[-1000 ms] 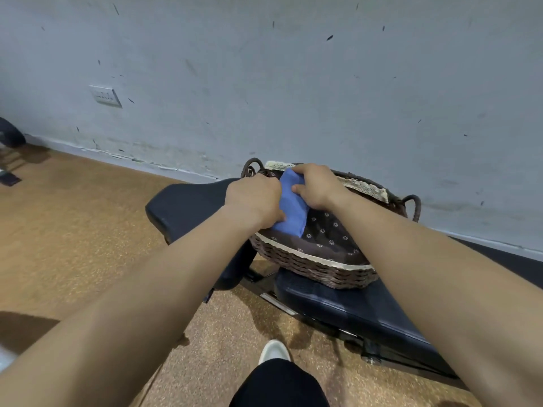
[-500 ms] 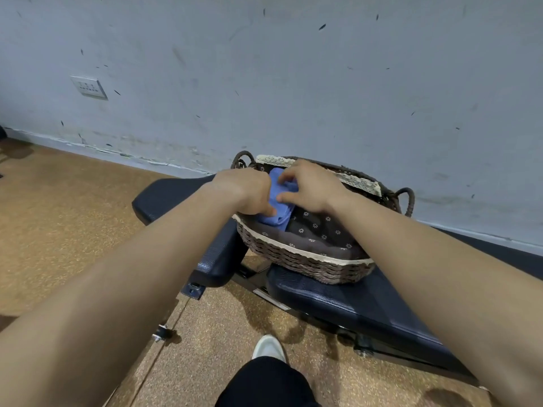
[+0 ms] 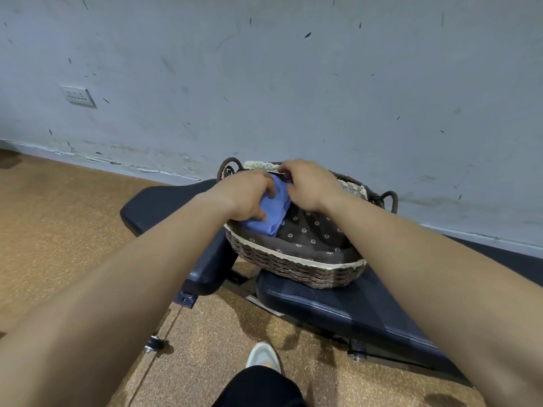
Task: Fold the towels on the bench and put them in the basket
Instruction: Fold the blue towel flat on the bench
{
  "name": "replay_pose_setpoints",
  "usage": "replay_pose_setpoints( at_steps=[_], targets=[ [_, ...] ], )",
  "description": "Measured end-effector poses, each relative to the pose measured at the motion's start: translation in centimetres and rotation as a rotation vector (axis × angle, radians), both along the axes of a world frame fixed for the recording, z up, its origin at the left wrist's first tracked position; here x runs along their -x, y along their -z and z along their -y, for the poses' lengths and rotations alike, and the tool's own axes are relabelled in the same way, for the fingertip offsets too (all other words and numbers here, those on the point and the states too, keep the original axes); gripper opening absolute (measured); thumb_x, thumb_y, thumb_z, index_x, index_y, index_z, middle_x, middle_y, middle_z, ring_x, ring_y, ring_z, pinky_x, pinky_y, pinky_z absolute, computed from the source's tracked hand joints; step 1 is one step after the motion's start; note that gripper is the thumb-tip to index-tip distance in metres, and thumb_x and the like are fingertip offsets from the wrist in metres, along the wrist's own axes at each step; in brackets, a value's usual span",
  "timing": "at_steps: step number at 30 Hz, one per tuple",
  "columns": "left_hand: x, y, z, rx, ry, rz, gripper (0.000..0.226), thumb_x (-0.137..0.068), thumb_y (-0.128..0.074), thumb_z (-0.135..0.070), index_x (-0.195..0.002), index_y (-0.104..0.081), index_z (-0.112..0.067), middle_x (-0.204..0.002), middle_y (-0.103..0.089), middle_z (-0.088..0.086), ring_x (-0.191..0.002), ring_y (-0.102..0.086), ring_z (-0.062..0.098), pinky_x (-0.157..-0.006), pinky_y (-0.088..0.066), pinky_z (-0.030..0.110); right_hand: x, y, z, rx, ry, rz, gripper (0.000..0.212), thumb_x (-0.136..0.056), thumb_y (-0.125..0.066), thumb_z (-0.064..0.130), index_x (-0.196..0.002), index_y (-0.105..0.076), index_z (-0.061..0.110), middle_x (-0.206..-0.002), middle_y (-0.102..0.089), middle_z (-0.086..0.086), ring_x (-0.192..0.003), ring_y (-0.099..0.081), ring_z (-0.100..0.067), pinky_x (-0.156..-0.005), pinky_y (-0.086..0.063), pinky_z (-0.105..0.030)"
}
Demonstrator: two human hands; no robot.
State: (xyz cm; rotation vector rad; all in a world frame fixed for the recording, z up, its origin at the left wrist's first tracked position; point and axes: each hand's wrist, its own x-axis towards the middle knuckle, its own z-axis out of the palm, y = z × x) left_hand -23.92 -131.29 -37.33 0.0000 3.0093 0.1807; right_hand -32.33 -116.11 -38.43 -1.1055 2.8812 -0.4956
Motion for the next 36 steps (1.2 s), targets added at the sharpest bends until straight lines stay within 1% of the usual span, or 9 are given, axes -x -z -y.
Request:
replay_pose_setpoints(
  at_steps=[3,7,9,12,18,21,26,31,36],
  targets=[
    [0.9,0.0,0.3,0.035,0.055,0.079,0.082,-0.069,-0.084,-0.034,-0.141,-0.048,-0.025,-0.149,-0.044,-0.004,-0.13,-0.049,0.026,-0.104,-0.043,0.042,1.0,-0.7,0.1,-0.054,0.037,-0.181,0.047,-0.092,-0.054,0.015,-0.138,-0.053,0.025,-0.136,-0.052,-0.005,-0.126,-0.048,-0.031,-0.098,-0.043,-0.043],
    [1.4,-0.5,0.4,0.093,0.085,0.177,0.086,-0.076,-0.081,-0.035,-0.15,-0.039,-0.023,-0.163,-0.021,-0.007,-0.141,-0.038,0.027,-0.111,-0.036,0.04,2.4,-1.1,0.7,-0.073,0.05,-0.173,0.035,-0.094,-0.057,0.022,-0.128,-0.061,0.028,-0.13,-0.056,-0.004,-0.122,-0.05,-0.03,-0.096,-0.042,-0.043],
    [1.4,-0.8,0.2,0.118,0.099,0.202,0.083,-0.079,-0.079,-0.035,-0.149,-0.039,-0.022,-0.163,-0.022,-0.007,-0.139,-0.04,0.027,-0.109,-0.038,0.04,2.7,-1.0,1.2,-0.102,0.03,-0.219,0.027,-0.092,-0.062,0.028,-0.119,-0.064,0.028,-0.125,-0.057,-0.003,-0.119,-0.051,-0.029,-0.093,-0.04,-0.04],
    [1.4,-0.9,0.3,0.126,0.099,0.22,0.08,-0.079,-0.079,-0.036,-0.148,-0.041,-0.022,-0.16,-0.027,-0.006,-0.134,-0.046,0.028,-0.106,-0.041,0.042,2.8,-0.6,1.8,-0.144,0.001,-0.297,0.028,-0.089,-0.068,0.033,-0.115,-0.064,0.024,-0.122,-0.056,-0.005,-0.115,-0.052,-0.029,-0.09,-0.04,-0.039],
    [1.4,-1.1,0.4,0.116,0.099,0.221,0.079,-0.077,-0.08,-0.035,-0.146,-0.042,-0.023,-0.152,-0.039,-0.004,-0.126,-0.051,0.027,-0.102,-0.043,0.043,3.0,0.2,2.6,-0.177,0.005,-0.457,0.016,-0.091,-0.065,0.023,-0.105,-0.069,0.018,-0.111,-0.06,-0.005,-0.108,-0.055,-0.03,-0.079,-0.039,-0.037],
    [1.3,-1.2,0.3,0.108,0.094,0.226,0.08,-0.078,-0.079,-0.035,-0.147,-0.041,-0.023,-0.156,-0.035,-0.006,-0.128,-0.049,0.026,-0.103,-0.042,0.042,3.2,0.2,2.7,-0.138,-0.002,-0.433,0.011,-0.094,-0.061,0.019,-0.103,-0.068,0.018,-0.111,-0.059,-0.004,-0.107,-0.055,-0.03,-0.075,-0.035,-0.036],
    [1.3,-1.2,0.0,0.138,0.063,0.267,0.081,-0.081,-0.077,-0.038,-0.15,-0.036,-0.026,-0.153,-0.04,-0.001,-0.13,-0.048,0.027,-0.102,-0.041,0.035,3.7,-1.6,1.9,-0.042,0.004,-0.378,0.014,-0.097,-0.06,0.027,-0.107,-0.064,0.019,-0.116,-0.056,-0.003,-0.111,-0.053,-0.029,-0.077,-0.039,-0.038],
    [2.3,-1.4,-0.3,0.198,0.041,0.372,0.084,-0.081,-0.077,-0.042,-0.151,-0.035,-0.023,-0.149,-0.044,0.005,-0.131,-0.047,0.03,-0.105,-0.041,0.04,3.9,-2.7,1.8,-0.044,-0.003,-0.392,0.013,-0.094,-0.062,0.024,-0.106,-0.064,0.019,-0.117,-0.056,-0.003,-0.11,-0.053,-0.03,-0.079,-0.042,-0.039],
    [2.4,-1.3,-0.9,0.212,0.02,0.42,0.082,-0.084,-0.076,-0.04,-0.151,-0.033,-0.022,-0.147,-0.046,0.006,-0.129,-0.048,0.031,-0.104,-0.042,0.041,3.4,-1.5,1.4,-0.031,0.067,-0.305,0.017,-0.095,-0.062,0.03,-0.11,-0.065,0.022,-0.118,-0.058,-0.004,-0.112,-0.054,-0.03,-0.083,-0.042,-0.039]
  ],
)
